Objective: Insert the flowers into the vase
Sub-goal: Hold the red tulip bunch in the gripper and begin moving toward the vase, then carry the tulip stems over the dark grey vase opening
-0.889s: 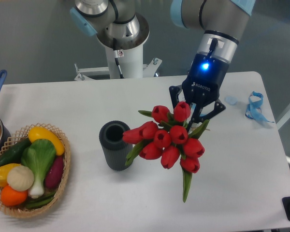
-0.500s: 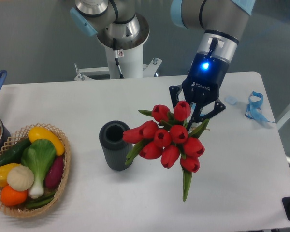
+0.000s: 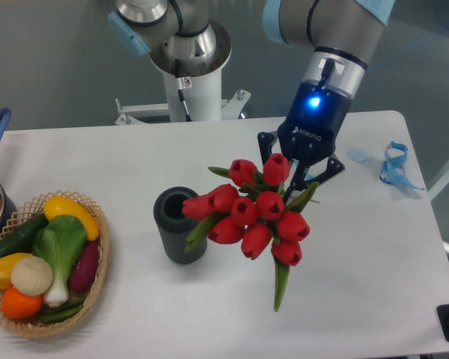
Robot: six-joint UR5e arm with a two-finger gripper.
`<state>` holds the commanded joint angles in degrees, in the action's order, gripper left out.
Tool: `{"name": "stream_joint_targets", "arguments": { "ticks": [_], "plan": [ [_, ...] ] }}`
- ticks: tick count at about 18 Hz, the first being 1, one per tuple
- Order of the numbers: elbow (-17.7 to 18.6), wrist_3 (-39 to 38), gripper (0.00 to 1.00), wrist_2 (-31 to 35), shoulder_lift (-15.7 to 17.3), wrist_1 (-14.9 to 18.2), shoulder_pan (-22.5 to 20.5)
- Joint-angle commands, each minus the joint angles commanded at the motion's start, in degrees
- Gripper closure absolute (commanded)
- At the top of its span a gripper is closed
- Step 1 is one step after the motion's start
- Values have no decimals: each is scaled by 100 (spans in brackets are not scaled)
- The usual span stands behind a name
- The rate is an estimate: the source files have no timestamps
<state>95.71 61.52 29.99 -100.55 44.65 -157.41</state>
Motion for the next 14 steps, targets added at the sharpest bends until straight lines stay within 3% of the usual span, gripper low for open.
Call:
{"name": "stream_joint_targets", "arguments": {
  "ticks": [5,10,14],
  "plan": [
    [184,18,92,-940,9,9,53],
    [641,105,92,-1644,114,-9,193],
    [992,141,92,-1847,298,-18,369]
  ]
}}
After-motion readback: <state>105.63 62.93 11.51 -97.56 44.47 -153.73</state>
